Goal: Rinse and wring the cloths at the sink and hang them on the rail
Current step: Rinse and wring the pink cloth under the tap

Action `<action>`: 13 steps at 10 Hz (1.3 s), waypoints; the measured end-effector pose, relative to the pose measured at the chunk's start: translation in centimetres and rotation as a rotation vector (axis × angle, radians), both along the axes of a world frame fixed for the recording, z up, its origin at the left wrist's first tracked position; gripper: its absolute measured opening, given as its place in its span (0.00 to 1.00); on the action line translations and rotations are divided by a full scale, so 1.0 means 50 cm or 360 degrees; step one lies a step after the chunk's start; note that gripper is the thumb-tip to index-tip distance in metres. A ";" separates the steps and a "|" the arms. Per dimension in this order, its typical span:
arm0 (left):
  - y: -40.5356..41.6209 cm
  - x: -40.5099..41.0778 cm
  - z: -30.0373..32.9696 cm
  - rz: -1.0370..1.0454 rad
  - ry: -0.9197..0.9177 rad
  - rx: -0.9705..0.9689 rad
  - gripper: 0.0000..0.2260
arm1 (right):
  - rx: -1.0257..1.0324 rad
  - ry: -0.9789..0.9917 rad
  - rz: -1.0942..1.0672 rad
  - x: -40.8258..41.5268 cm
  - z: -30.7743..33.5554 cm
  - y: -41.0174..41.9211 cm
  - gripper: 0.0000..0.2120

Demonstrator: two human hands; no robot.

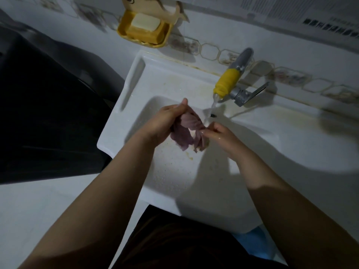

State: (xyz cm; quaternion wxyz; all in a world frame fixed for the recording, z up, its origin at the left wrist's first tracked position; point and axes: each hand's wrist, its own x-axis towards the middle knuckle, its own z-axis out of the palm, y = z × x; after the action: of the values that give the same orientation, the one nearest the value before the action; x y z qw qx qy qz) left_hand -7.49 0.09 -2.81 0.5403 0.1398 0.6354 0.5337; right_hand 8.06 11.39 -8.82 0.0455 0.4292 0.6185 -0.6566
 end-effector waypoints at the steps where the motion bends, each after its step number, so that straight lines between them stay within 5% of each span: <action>1: -0.012 -0.015 -0.024 0.0088 0.0157 -0.0054 0.17 | -0.0296 0.0244 -0.0256 0.017 0.021 0.003 0.09; 2: -0.014 -0.018 -0.048 -0.0180 0.0352 -0.0083 0.16 | -0.0485 0.0212 -0.0149 0.018 0.038 0.001 0.27; 3: -0.009 -0.017 -0.046 -0.0354 0.0411 -0.0074 0.09 | -0.0424 0.0080 0.0048 0.020 0.041 0.007 0.21; 4: -0.022 -0.028 -0.063 -0.0355 0.0268 -0.0121 0.13 | -0.0437 0.0281 -0.0201 0.023 0.042 0.026 0.07; 6: 0.008 0.035 -0.099 0.0300 0.0190 -0.0454 0.12 | -0.0371 0.0467 -0.0348 -0.004 0.077 0.005 0.10; 7: 0.056 0.074 -0.091 0.0567 -0.0320 -0.0445 0.09 | 0.0058 0.0242 -0.0023 -0.035 0.099 -0.041 0.05; 8: 0.088 0.113 -0.082 0.0651 -0.0408 -0.0413 0.15 | 0.0608 -0.0055 -0.0123 -0.075 0.096 -0.049 0.22; 9: 0.107 0.145 -0.059 0.0601 -0.0262 -0.0459 0.22 | 0.0694 -0.0230 -0.0387 -0.099 0.083 -0.001 0.21; 11: 0.110 0.099 -0.065 0.0604 -0.0089 -0.0549 0.27 | 0.0602 -0.0222 -0.0218 -0.101 0.087 -0.030 0.21; 13: 0.127 0.086 -0.039 0.0464 0.0024 -0.0462 0.14 | 0.0519 -0.0104 -0.0288 -0.124 0.063 0.001 0.18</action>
State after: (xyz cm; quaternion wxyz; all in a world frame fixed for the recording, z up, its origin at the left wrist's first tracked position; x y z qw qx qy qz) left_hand -3.17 6.46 -4.74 0.4669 -0.0292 0.7232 0.5081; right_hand 1.86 11.43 -5.65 -0.0639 0.5059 0.6738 -0.5348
